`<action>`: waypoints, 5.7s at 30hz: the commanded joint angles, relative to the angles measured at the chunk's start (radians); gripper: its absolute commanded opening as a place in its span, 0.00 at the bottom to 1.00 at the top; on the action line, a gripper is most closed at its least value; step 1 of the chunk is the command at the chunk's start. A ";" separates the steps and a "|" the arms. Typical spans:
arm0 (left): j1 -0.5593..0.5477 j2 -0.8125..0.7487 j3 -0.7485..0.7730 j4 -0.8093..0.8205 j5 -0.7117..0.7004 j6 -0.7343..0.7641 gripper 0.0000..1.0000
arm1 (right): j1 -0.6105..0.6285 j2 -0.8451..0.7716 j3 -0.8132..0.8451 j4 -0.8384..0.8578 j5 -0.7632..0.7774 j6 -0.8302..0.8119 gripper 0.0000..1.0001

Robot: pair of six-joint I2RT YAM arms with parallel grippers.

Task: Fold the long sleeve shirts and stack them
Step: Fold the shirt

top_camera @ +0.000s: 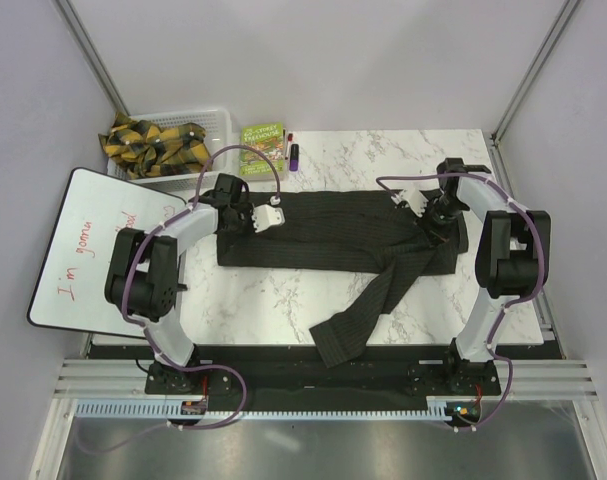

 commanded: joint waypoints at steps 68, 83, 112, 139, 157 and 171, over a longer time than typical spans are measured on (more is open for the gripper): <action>0.158 -0.933 -0.382 0.129 0.509 -0.888 0.75 | 0.827 -0.371 -0.362 0.292 -0.136 0.370 0.59; 0.356 -0.993 -0.344 0.065 0.535 -1.022 0.78 | 1.062 -0.254 -0.443 0.544 -0.095 0.535 0.61; 0.346 -0.768 -0.209 0.077 0.757 -0.907 0.97 | 0.696 -0.471 -0.042 0.412 -0.185 0.404 0.00; 0.336 -0.759 -0.310 0.103 0.717 -0.808 0.96 | 0.205 0.037 0.528 0.975 -0.230 0.413 0.00; 0.336 -0.650 -0.267 0.124 0.641 -0.805 0.94 | 0.363 -0.225 0.075 0.981 -0.018 0.430 0.00; 0.338 -0.596 -0.246 0.125 0.552 -0.841 0.90 | 0.633 -0.201 -0.014 0.886 0.203 0.617 0.00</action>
